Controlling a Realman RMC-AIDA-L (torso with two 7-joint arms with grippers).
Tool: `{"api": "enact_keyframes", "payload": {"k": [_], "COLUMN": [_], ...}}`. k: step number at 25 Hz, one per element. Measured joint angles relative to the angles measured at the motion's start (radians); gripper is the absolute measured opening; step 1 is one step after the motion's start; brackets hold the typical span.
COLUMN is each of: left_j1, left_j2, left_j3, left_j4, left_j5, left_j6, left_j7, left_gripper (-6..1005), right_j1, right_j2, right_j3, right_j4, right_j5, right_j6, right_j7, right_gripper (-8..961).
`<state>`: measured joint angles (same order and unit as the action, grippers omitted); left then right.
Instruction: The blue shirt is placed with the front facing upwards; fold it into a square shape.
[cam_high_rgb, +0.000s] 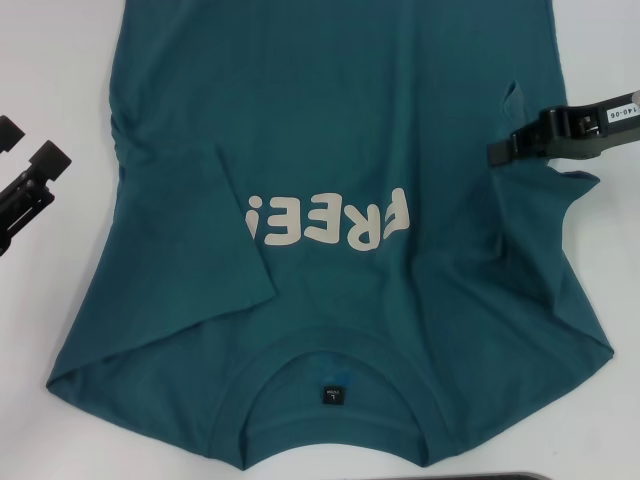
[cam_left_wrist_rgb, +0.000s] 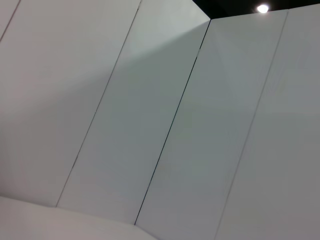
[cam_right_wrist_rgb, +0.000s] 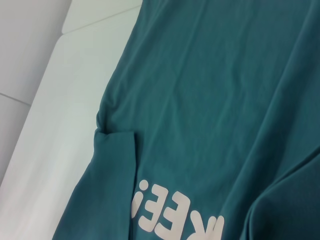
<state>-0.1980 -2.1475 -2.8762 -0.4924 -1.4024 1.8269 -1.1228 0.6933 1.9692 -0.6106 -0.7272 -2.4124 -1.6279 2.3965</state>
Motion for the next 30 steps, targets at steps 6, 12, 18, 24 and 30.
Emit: {"api": "enact_keyframes", "payload": {"k": [6,12,18,24,30], "left_j1": [0.0,0.0,0.001,0.008,0.012], "left_j2": [0.0,0.002,0.003,0.002,0.002], "left_j3": [0.0,0.0,0.0,0.0,0.0], "left_j4": [0.0,0.0,0.0,0.0,0.0], "left_j5": [-0.006,-0.006,-0.018,-0.019,-0.022], "left_j6": [-0.001,-0.002,-0.004,-0.018,-0.024], "left_j7": [0.0,0.0,0.0,0.0,0.001], "left_gripper": [839,839,838,838,837], "right_j1": [0.0,0.015,0.024,0.027,0.028], "right_j2": [0.0,-0.005,-0.017,-0.018,-0.02], "right_j3": [0.005,0.002,-0.017,-0.022,-0.022], "right_j4": [0.027,0.028,0.024,0.024,0.018], "right_j5": [0.035,0.044,0.037,0.042,0.046], "right_j6": [-0.001,-0.04,-0.054,-0.061,-0.084], "right_j7": [-0.032,-0.032,0.037,0.055,0.07], "right_gripper": [178,311,464,712,863]}}
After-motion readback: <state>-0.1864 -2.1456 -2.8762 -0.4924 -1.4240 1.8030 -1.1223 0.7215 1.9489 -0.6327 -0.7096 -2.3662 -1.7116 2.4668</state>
